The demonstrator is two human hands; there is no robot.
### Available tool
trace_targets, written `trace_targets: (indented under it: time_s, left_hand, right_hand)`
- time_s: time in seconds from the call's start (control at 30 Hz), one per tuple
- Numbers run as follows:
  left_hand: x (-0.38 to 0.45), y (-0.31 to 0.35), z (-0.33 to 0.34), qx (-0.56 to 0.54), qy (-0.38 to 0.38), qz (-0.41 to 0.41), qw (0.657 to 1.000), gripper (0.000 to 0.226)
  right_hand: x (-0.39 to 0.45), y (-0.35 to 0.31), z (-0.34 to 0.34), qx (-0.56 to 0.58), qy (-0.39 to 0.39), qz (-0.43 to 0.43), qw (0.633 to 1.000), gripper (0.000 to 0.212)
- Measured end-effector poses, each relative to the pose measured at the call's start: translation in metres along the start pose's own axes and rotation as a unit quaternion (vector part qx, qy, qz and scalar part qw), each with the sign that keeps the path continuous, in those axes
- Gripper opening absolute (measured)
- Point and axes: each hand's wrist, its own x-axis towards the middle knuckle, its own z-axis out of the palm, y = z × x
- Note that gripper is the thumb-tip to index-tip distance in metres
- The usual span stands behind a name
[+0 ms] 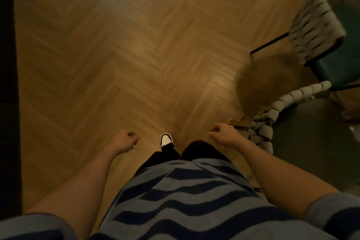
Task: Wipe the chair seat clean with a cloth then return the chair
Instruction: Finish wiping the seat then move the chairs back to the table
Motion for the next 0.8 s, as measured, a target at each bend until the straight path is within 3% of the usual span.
trace_targets:
  time_s: [0.17,0.33,0.8]
  left_hand:
    - [0.064,0.071,-0.066,0.090,-0.022,0.043,0.995,0.020]
    - [0.120,0.168,-0.084,0.207,-0.064,0.095,0.971,0.021]
    - [0.227,0.453,-0.011,0.391,-0.159,0.228,0.877,0.025]
  right_hand:
    - [0.017,-0.012,-0.021,0.082,0.041,0.030,0.995,0.031]
    - [0.037,-0.003,-0.056,0.120,0.086,0.066,0.987,0.027]
    - [0.103,0.063,-0.193,0.314,0.167,0.172,0.919,0.025]
